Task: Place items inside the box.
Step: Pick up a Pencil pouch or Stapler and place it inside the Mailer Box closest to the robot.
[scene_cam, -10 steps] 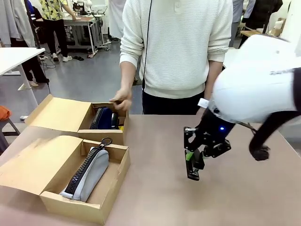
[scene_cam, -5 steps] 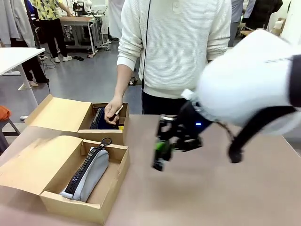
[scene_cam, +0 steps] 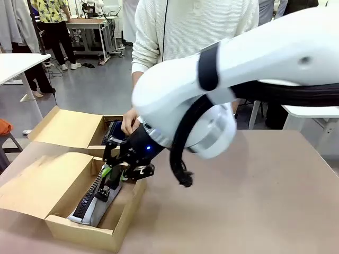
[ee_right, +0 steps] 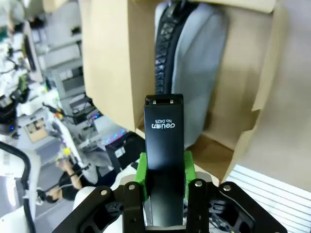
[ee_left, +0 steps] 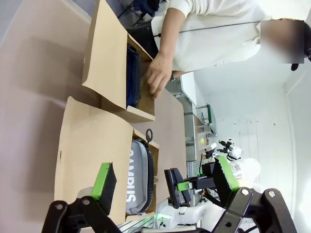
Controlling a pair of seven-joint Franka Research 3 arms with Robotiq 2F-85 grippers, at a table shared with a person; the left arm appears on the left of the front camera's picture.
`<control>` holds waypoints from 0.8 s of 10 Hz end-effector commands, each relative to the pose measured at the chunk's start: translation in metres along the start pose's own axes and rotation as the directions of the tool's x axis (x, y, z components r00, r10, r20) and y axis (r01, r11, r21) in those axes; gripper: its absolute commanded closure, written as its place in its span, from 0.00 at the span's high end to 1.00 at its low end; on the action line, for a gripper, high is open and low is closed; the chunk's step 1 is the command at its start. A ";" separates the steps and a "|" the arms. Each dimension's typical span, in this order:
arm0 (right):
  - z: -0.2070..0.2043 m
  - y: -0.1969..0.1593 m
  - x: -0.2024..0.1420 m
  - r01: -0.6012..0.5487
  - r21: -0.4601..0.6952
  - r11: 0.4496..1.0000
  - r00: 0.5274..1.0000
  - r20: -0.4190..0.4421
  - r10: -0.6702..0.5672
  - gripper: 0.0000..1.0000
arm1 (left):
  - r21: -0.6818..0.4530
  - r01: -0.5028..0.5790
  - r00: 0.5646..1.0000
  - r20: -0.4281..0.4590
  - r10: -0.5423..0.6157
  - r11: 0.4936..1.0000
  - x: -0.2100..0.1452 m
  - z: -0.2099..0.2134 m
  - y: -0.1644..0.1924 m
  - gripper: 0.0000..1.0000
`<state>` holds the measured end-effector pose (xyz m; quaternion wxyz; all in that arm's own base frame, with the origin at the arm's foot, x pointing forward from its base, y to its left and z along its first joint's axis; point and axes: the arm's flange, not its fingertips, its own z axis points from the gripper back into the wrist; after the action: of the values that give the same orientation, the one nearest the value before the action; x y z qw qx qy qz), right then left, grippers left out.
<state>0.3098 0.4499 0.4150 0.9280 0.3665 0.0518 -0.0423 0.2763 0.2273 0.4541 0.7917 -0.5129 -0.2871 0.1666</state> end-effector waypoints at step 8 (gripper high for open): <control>-0.029 0.004 0.012 0.093 -0.178 0.980 0.995 0.062 -0.083 0.32 | -0.019 0.016 1.000 0.009 -0.015 1.000 -0.001 0.000 0.000 1.00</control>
<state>0.3147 0.4562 0.3779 0.9562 0.2783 0.0460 -0.0780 0.2762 0.2273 0.4542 0.7916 -0.5129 -0.2872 0.1665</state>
